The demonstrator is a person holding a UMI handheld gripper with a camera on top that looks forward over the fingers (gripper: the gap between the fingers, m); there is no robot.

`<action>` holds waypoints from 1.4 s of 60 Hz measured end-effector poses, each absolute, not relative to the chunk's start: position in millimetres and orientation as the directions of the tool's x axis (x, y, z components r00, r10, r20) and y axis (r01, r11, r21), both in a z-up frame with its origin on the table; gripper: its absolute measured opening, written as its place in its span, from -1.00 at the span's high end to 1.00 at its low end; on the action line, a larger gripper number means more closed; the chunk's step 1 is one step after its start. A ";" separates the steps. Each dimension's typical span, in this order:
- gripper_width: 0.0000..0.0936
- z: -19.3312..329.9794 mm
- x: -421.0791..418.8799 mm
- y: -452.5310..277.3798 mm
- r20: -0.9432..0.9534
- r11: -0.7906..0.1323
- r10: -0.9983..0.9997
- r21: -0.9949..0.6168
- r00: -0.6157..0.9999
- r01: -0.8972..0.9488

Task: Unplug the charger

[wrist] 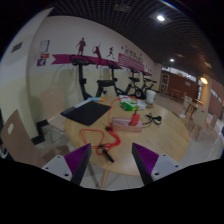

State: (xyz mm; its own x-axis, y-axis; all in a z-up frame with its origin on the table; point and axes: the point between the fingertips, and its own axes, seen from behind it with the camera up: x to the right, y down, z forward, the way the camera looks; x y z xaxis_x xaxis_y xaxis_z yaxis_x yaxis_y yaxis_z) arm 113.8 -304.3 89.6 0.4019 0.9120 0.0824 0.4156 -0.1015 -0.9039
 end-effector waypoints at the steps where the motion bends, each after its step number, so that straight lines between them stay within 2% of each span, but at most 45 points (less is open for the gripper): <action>1: -0.83 89.6 114.3 -296.9 0.081 -0.106 0.908 -0.905 0.412 0.413; 15: -0.83 85.4 101.3 -223.7 0.053 -0.146 0.877 -0.918 0.478 0.370; 22: -0.83 86.0 80.3 -201.8 0.054 -0.124 0.885 -0.930 0.463 0.346; 51: -0.84 53.9 -32.5 -107.0 0.019 -0.155 0.877 -0.935 0.480 0.318; 79: -0.82 31.9 -93.9 -77.8 0.054 -0.122 0.895 -0.925 0.444 0.360; 83: -0.75 31.8 -97.8 -78.7 0.049 -0.124 0.899 -0.925 0.435 0.359; 84: -0.51 31.0 -99.1 -79.9 0.047 -0.125 0.902 -0.924 0.430 0.363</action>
